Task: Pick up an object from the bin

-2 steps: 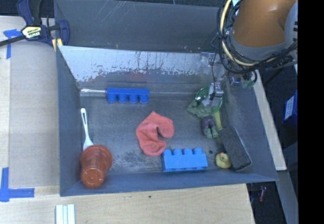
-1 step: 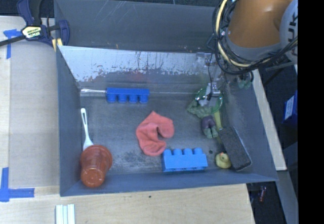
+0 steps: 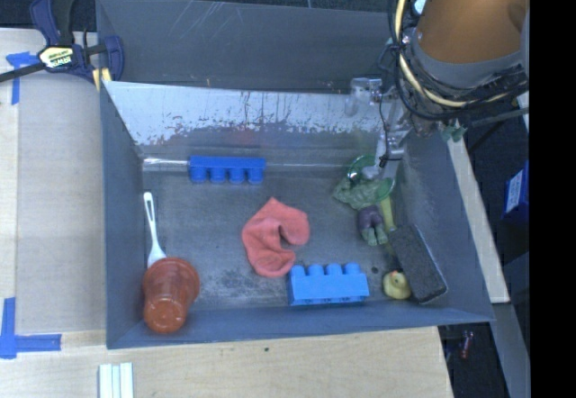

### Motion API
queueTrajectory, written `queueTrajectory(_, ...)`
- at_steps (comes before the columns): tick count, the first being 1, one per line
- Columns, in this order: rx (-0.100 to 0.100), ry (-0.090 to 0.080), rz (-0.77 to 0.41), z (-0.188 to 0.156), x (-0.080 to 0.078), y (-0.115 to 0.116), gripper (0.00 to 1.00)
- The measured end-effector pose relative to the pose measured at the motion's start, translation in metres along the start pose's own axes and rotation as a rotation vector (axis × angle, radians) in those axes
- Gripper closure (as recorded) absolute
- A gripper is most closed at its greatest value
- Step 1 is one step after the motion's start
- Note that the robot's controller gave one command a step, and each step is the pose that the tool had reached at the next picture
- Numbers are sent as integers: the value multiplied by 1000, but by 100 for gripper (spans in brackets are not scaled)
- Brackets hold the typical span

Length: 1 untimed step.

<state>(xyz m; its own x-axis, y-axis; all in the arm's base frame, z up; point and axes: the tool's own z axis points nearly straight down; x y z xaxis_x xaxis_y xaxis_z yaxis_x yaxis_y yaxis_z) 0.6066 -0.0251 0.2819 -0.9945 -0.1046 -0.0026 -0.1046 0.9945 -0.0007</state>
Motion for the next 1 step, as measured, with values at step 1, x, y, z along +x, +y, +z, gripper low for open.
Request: queueTrajectory(1, 1, -6, -69, 48, 5, 34, 0)
